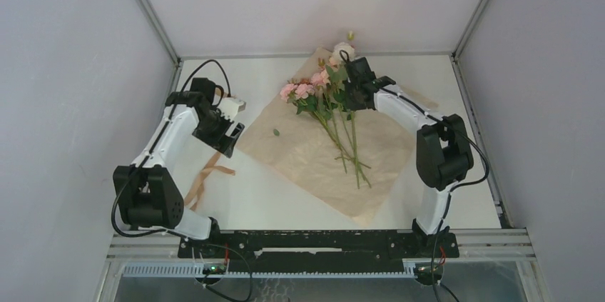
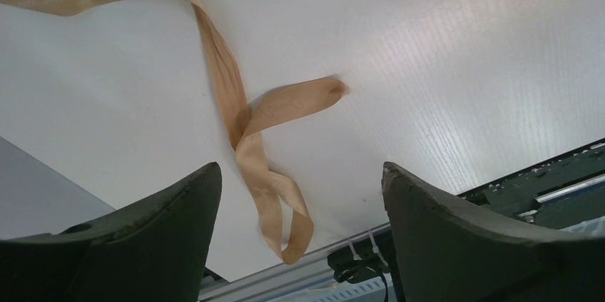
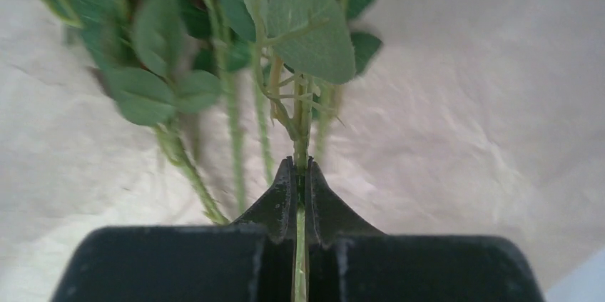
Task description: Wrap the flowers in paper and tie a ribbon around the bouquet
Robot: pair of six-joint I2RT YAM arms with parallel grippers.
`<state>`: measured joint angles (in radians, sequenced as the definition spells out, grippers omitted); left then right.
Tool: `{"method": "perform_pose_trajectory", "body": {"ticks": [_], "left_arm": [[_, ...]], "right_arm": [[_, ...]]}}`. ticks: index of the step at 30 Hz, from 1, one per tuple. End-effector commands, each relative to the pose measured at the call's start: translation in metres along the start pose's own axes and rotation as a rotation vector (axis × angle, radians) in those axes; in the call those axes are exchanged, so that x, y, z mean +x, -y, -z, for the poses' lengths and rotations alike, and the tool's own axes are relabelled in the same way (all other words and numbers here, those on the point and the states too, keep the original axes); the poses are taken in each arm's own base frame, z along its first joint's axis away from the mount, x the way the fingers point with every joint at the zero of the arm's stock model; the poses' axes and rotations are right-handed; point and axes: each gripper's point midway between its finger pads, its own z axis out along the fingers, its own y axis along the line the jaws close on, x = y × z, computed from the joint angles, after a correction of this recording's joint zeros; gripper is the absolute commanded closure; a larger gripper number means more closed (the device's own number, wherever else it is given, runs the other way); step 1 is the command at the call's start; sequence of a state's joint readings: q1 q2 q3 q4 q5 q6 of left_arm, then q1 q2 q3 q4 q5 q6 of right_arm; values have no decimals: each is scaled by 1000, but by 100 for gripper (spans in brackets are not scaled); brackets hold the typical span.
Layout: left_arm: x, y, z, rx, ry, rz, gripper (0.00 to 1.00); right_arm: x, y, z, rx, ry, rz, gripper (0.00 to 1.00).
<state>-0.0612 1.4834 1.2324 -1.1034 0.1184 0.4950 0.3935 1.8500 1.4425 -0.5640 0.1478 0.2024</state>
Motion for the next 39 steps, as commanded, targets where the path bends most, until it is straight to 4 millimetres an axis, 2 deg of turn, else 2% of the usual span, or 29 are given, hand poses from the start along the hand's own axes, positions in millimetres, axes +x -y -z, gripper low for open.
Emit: {"method": "perform_pose_trajectory", "body": {"ticks": [1, 3, 7, 10, 12, 15, 17, 21, 25, 26, 28, 30, 32, 35, 39], "left_arm": [[-24, 2, 29, -12, 141, 10, 13], [-29, 5, 34, -6, 170, 6, 13], [-34, 7, 38, 1, 202, 12, 13], [-32, 12, 30, 37, 189, 33, 13], [-30, 18, 24, 70, 179, 47, 15], [-32, 24, 20, 110, 177, 75, 16], [-36, 33, 20, 157, 192, 94, 18], [-56, 43, 21, 219, 295, 198, 19], [-84, 40, 23, 261, 405, 502, 20], [-86, 42, 20, 289, 415, 583, 20], [-84, 50, 10, 339, 412, 728, 20], [-78, 61, -5, 390, 392, 860, 20], [-66, 75, -24, 434, 348, 953, 20], [-53, 95, -49, 453, 295, 983, 17], [-42, 113, -72, 474, 250, 1000, 14]], "right_arm": [[-35, -18, -12, -34, 72, -8, 100], [-33, -20, -27, -28, 44, 2, 98], [-23, -18, -48, 3, -20, 26, 73], [-20, -17, -52, 9, -50, 52, 53], [-22, -11, -48, 31, -53, 67, 47], [-28, -4, -34, 74, -38, 79, 43], [-36, -3, -15, 93, -1, 89, 41], [-47, -3, 18, 142, 60, 122, 37], [-44, -6, 50, 164, 98, 137, 36], [-40, -11, 57, 145, 104, 139, 37], [-23, -34, 66, 53, 105, 144, 40], [0, -80, 71, -152, 94, 153, 44], [26, -117, 74, -294, 58, 157, 47], [53, -152, 67, -386, 0, 106, 54], [80, -178, 42, -384, -65, 60, 62]]}}
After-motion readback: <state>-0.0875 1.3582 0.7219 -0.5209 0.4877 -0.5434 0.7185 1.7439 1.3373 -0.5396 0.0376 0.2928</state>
